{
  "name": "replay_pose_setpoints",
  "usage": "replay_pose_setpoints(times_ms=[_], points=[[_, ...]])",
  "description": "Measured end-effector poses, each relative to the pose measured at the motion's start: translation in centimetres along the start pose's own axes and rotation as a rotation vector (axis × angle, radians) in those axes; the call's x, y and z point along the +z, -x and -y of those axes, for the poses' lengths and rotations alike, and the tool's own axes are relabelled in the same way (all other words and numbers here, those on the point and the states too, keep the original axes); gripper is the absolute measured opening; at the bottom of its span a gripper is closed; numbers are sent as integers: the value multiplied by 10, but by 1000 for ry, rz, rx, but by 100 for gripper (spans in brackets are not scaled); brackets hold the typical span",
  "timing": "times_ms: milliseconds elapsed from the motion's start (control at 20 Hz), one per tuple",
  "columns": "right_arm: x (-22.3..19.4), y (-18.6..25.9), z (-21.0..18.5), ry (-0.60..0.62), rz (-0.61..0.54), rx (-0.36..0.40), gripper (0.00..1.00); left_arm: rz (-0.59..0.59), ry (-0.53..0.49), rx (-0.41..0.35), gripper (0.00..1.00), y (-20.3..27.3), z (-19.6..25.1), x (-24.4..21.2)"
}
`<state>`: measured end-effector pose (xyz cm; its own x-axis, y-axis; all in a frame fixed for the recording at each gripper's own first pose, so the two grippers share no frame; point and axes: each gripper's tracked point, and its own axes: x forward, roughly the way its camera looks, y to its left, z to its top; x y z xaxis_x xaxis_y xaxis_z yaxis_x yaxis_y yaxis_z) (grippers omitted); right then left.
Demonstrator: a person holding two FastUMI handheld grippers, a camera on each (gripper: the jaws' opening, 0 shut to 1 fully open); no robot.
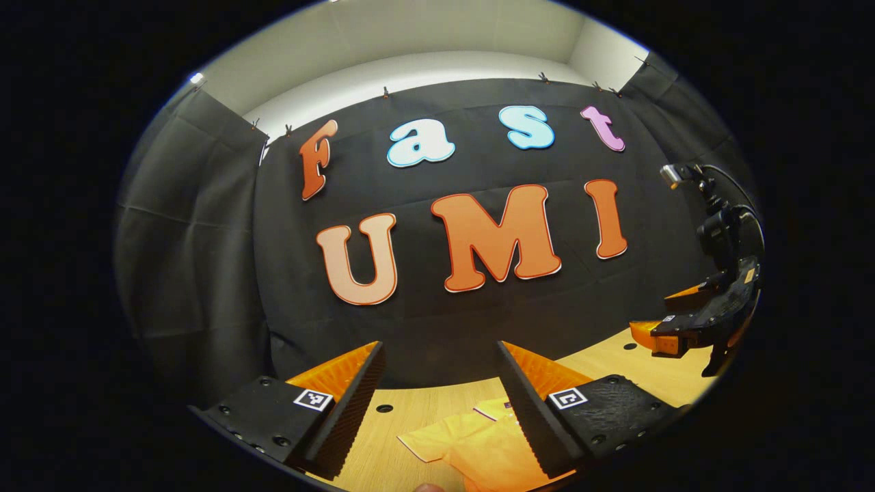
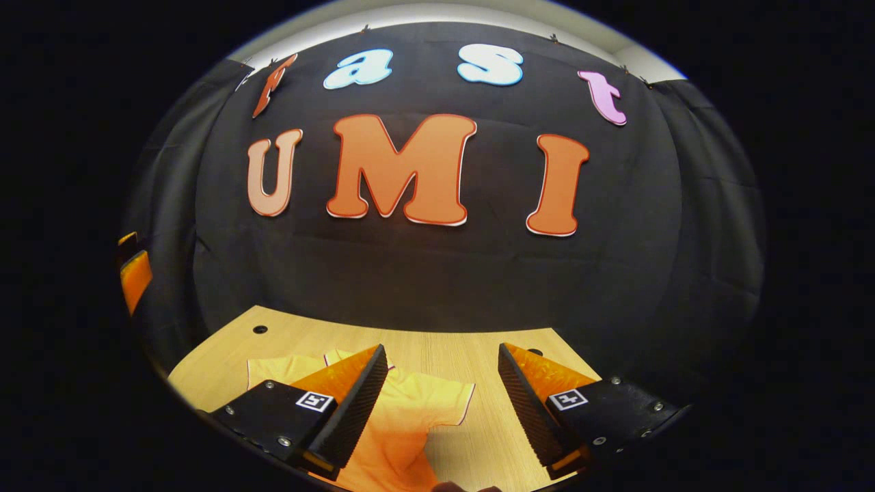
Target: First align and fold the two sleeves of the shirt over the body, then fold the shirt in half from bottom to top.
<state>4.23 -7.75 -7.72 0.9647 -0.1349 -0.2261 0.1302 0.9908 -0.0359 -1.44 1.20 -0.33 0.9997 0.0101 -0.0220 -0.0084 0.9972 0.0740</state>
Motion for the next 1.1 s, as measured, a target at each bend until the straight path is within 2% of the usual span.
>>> replay_pose_setpoints(times_ms=[250,450,1100], points=[[-33,-40,1,-27,-149,43,99,-42,1,52,99,2,-12,-14],[-70,-72,2,-87,-314,70,99,-80,14,115,99,4,-24,-24],[-171,-145,19,-176,-747,81,99,-256,10,303,100,42,-45,-75]])
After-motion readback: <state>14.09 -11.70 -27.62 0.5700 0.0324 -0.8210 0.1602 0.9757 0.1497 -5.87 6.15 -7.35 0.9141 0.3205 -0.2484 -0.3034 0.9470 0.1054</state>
